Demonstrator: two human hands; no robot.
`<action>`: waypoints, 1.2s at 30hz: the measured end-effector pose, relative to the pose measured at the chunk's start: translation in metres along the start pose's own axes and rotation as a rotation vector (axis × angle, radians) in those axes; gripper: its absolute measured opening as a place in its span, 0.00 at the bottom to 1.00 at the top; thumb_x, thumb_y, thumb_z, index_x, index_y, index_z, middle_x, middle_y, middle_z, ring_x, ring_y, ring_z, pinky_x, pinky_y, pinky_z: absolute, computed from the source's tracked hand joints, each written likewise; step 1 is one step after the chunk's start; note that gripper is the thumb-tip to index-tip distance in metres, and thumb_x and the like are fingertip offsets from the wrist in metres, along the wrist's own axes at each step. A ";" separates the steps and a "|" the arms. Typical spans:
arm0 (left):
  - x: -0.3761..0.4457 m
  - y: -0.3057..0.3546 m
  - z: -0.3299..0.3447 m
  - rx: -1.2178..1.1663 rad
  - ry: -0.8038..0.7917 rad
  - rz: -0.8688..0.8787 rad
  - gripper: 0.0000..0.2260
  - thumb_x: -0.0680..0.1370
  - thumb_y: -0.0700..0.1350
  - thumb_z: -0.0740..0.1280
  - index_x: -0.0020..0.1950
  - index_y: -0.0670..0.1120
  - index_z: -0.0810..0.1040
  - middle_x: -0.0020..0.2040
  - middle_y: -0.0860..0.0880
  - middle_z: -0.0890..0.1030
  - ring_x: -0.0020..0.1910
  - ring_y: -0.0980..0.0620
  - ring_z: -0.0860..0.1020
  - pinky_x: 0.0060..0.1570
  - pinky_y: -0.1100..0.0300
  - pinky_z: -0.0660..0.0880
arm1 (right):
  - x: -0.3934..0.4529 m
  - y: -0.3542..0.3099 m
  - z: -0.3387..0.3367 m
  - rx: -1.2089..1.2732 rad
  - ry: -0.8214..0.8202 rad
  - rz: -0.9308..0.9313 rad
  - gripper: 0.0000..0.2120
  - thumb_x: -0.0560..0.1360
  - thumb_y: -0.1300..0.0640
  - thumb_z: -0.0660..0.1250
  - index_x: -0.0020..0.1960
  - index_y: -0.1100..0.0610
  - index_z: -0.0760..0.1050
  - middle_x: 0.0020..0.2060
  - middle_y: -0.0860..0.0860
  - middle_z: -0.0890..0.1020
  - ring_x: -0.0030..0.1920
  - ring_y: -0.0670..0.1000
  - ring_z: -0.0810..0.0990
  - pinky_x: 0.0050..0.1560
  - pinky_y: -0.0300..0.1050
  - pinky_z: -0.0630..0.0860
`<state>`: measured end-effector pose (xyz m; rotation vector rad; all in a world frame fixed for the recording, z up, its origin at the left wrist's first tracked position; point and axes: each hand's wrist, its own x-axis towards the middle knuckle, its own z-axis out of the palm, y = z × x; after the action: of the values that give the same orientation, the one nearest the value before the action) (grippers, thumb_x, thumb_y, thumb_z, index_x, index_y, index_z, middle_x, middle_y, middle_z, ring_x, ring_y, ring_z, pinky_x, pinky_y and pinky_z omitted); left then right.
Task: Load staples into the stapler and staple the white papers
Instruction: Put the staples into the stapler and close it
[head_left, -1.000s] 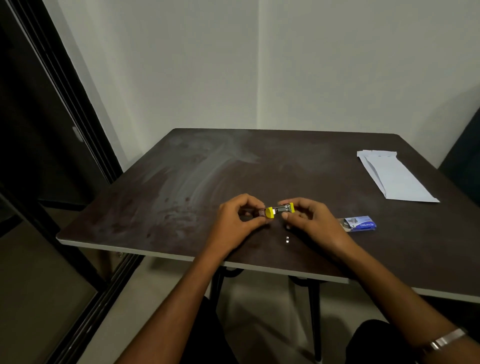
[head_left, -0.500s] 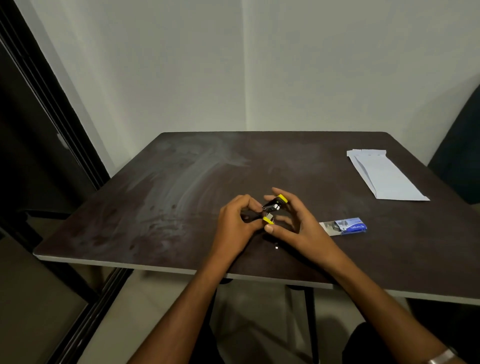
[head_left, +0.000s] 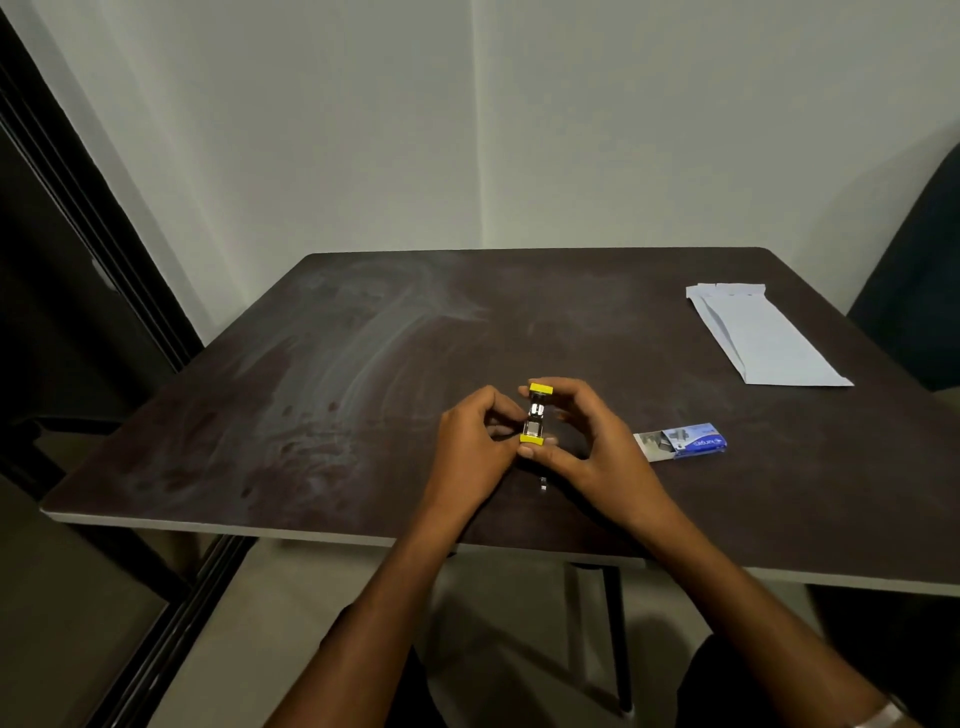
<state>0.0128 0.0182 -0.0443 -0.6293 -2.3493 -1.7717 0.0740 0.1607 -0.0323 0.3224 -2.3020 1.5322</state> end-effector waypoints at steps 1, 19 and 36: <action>0.000 -0.001 0.000 0.001 0.007 -0.013 0.13 0.66 0.36 0.77 0.37 0.48 0.75 0.41 0.49 0.81 0.42 0.56 0.82 0.44 0.65 0.79 | 0.000 0.000 0.000 -0.013 0.000 -0.008 0.24 0.70 0.58 0.74 0.64 0.51 0.71 0.59 0.43 0.79 0.61 0.41 0.76 0.63 0.40 0.73; 0.002 -0.004 0.002 -0.006 -0.017 -0.024 0.11 0.65 0.38 0.77 0.40 0.45 0.76 0.41 0.47 0.81 0.40 0.58 0.81 0.43 0.69 0.77 | -0.002 -0.003 0.001 -0.085 0.007 -0.013 0.14 0.71 0.59 0.73 0.56 0.54 0.76 0.53 0.43 0.82 0.55 0.38 0.79 0.56 0.35 0.75; 0.015 0.042 0.034 -0.185 -0.109 -0.099 0.13 0.65 0.35 0.78 0.40 0.46 0.75 0.36 0.51 0.81 0.35 0.62 0.80 0.37 0.67 0.76 | 0.011 -0.023 -0.040 -0.027 0.127 -0.020 0.21 0.71 0.58 0.74 0.62 0.53 0.74 0.54 0.47 0.81 0.57 0.47 0.80 0.60 0.42 0.75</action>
<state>0.0216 0.0636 -0.0118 -0.6606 -2.3411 -2.0663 0.0795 0.1892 0.0056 0.2337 -2.2125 1.4672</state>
